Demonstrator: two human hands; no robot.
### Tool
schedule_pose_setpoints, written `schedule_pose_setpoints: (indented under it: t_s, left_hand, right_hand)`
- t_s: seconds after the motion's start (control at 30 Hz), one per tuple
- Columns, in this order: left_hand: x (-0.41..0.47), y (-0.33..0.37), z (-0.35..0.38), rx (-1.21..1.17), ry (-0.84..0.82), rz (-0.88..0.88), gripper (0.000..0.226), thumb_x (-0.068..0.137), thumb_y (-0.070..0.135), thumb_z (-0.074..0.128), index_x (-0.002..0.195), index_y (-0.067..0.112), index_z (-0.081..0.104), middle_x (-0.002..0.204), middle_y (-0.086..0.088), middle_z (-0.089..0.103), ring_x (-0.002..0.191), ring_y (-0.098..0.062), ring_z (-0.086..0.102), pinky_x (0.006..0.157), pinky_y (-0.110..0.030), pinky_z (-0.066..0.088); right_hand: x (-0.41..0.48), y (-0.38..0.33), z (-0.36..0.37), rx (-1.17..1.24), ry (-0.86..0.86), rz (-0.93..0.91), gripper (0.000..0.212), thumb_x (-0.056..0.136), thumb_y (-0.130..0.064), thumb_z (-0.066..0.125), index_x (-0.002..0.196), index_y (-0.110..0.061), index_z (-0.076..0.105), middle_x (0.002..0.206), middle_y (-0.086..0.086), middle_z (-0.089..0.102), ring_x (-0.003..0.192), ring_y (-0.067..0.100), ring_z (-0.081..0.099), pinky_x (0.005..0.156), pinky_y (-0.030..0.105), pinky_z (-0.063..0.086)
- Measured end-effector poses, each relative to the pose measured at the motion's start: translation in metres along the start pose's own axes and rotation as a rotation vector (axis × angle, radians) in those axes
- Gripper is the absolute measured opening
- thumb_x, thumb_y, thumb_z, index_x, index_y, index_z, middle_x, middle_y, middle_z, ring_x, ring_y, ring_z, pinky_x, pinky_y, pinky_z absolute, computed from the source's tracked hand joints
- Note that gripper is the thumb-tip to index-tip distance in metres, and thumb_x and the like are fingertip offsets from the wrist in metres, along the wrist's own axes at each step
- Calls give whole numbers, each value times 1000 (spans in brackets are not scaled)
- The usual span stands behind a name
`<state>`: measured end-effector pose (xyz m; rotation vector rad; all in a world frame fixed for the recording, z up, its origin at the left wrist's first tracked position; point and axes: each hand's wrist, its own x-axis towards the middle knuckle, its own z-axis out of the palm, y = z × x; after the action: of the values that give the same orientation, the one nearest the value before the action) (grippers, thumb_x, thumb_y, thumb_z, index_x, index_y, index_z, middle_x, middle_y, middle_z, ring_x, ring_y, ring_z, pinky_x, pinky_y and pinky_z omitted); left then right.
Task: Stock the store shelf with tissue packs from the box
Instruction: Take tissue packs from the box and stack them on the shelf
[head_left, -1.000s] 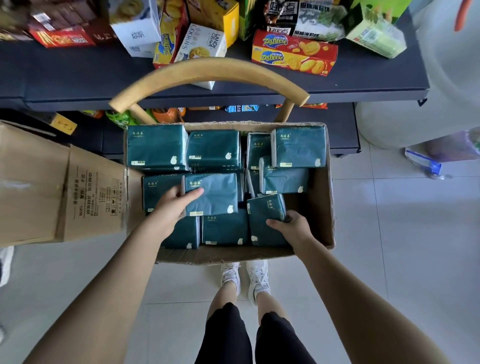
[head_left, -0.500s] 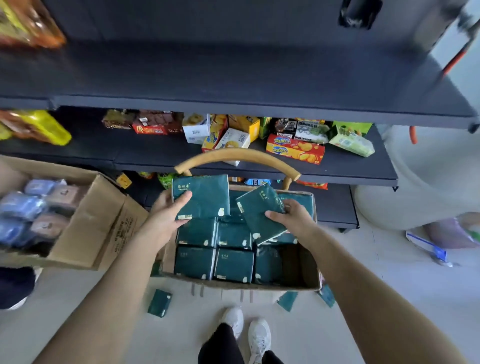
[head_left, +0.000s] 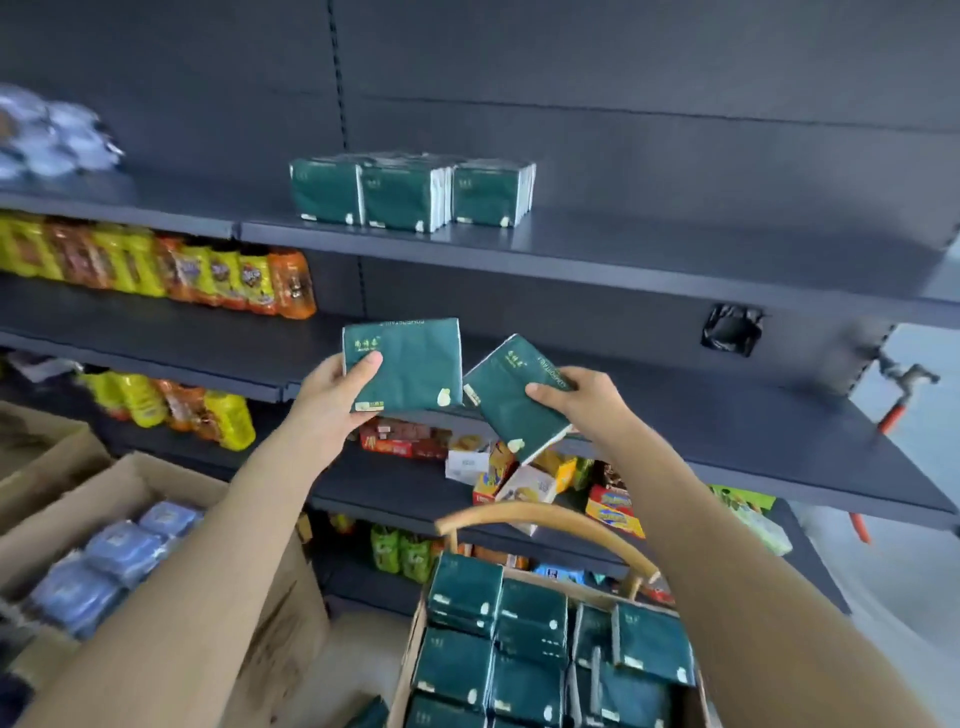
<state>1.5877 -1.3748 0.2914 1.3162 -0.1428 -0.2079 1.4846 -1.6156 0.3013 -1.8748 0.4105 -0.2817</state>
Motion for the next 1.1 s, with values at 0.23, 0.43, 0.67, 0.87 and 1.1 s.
schedule_pose_setpoints:
  t_s: [0.23,0.43,0.67,0.87,1.1]
  left_hand:
    - [72,74,-78,38,-76,73,11,91,21,59,102,19,61,103,0,67,95,-14,64,83,-33,52]
    - [128,116,-119,175,-130,162,4,87,26,65,91,27,63,95,9,68,93,-9,63,77,-25,46]
    - [168,138,-103,163,-214,184,18,84,22,70,101,17,66,100,6,69,93,-9,63,71,-16,41]
    - [191,141,-73,195,-244,201,16,82,23,72,97,20,67,98,8,70,93,-7,63,73,-17,43]
    - [231,136,-37,216,-262,205,24,82,22,71,105,18,66,105,6,69,102,-10,63,91,-27,45]
  right_hand:
    - [43,-82,58,-136,88,-52,23,80,-22,75,98,-13,65,97,6,70,88,21,68,82,36,55]
    - [73,-129,92,-234,266,-53,40,74,-20,79,106,-11,57,105,4,64,91,22,63,74,29,50]
    - [110,-168,82,-344,419,-95,31,75,-19,78,102,-15,61,105,5,65,95,24,62,83,35,51]
    - [155,-185,65,-429,425,-147,33,78,-17,75,109,-11,64,97,2,64,88,21,60,74,30,48]
    - [232,-185,39,-567,427,-190,38,80,-19,74,115,-9,63,110,7,65,90,19,55,77,24,42]
